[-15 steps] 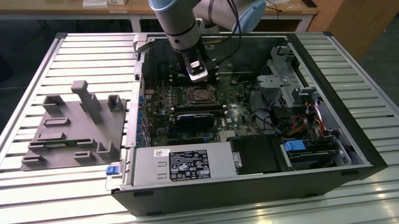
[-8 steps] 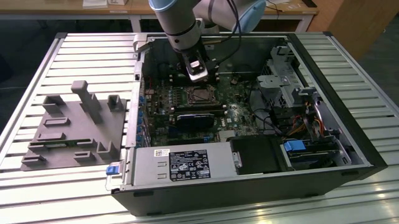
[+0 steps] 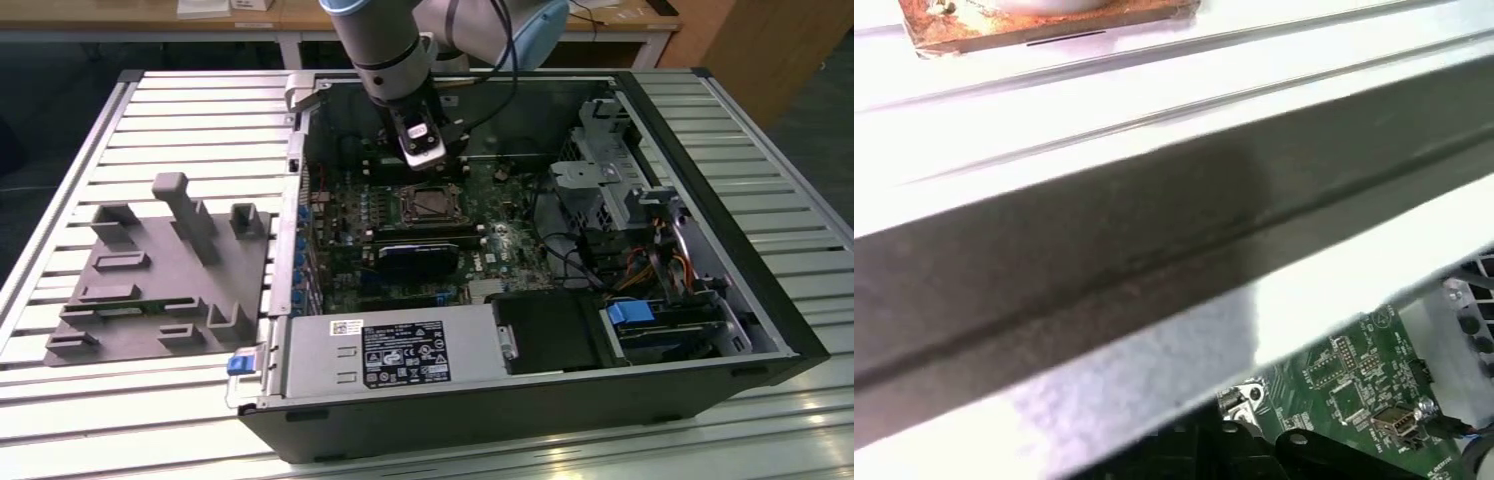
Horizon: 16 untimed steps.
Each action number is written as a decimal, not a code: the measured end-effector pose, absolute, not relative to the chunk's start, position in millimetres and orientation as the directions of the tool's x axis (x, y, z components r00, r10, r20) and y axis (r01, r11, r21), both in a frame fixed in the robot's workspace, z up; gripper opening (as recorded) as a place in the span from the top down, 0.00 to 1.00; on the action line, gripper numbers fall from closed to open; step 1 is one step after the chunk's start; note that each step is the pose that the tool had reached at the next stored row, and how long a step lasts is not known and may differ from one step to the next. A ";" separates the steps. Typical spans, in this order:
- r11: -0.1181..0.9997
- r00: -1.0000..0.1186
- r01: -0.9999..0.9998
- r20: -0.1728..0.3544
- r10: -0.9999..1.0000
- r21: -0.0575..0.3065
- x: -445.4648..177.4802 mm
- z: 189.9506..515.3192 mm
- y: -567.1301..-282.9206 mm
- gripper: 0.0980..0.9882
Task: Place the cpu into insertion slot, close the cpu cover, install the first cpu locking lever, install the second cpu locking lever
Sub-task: 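Install the first cpu locking lever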
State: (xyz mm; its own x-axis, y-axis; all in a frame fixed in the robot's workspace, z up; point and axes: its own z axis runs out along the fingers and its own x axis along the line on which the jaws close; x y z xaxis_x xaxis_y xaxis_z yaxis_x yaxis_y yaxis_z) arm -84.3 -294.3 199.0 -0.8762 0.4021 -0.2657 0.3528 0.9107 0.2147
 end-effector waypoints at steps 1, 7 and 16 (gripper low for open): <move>0.911 -0.876 0.353 -0.266 0.402 0.215 -84.2 198.9 -294.3 0.99; 0.910 -0.876 0.353 -0.264 0.403 0.218 -84.4 199.1 -292.0 0.99; 0.907 -0.876 0.353 -0.258 0.407 0.231 -84.4 199.0 -291.6 0.99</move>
State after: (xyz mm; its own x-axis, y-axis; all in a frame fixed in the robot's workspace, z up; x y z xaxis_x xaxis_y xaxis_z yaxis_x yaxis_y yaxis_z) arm -84.4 -291.6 199.0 -0.8762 0.4069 -0.2584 0.3529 0.9067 0.2310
